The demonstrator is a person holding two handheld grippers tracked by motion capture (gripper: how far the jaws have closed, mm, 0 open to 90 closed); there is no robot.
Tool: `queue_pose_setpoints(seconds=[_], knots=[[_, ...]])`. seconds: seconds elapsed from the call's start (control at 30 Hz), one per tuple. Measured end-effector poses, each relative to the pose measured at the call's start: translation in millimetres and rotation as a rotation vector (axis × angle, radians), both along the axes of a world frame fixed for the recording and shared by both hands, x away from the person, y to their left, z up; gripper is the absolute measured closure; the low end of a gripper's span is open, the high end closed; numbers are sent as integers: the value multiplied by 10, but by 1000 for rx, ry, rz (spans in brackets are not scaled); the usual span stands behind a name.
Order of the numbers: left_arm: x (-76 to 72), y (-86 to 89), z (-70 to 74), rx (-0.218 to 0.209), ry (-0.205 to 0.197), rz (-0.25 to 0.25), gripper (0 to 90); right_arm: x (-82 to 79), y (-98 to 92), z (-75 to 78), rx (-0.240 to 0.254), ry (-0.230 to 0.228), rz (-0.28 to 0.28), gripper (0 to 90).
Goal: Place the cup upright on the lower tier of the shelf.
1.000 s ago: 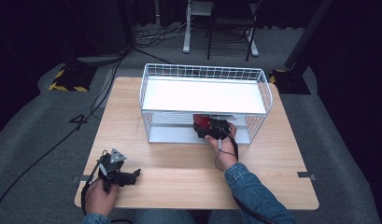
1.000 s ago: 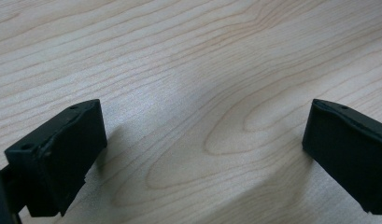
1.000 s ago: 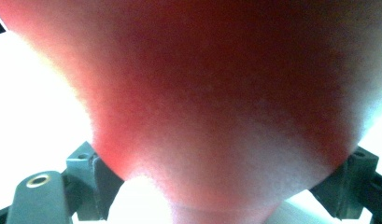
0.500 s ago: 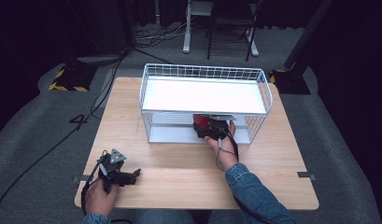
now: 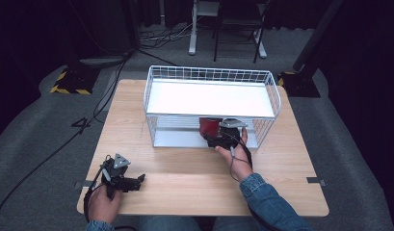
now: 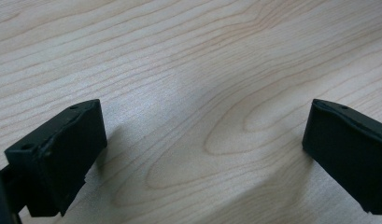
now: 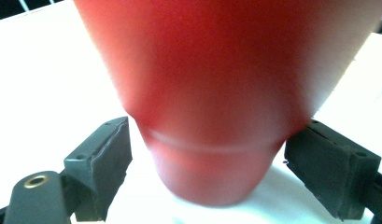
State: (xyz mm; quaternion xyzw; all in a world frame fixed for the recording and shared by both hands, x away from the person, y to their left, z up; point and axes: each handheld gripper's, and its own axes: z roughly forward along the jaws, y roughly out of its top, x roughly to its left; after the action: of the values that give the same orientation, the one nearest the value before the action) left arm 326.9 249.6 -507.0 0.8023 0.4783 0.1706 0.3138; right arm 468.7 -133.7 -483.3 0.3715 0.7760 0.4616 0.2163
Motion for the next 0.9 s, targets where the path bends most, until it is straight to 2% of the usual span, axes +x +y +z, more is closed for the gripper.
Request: queue_pose_setpoints(seconds=[0.37,0.63,0.9], knots=[[-13,2,0,1,-2,1,0,-242,-183,179,21,16,54,157],[-14,4,0,1,-1,-2,0,-455,-435,321,45,14,58,157],[-14,3,-1,1,-3,0,0,-643,-685,415,41,22,72,157]])
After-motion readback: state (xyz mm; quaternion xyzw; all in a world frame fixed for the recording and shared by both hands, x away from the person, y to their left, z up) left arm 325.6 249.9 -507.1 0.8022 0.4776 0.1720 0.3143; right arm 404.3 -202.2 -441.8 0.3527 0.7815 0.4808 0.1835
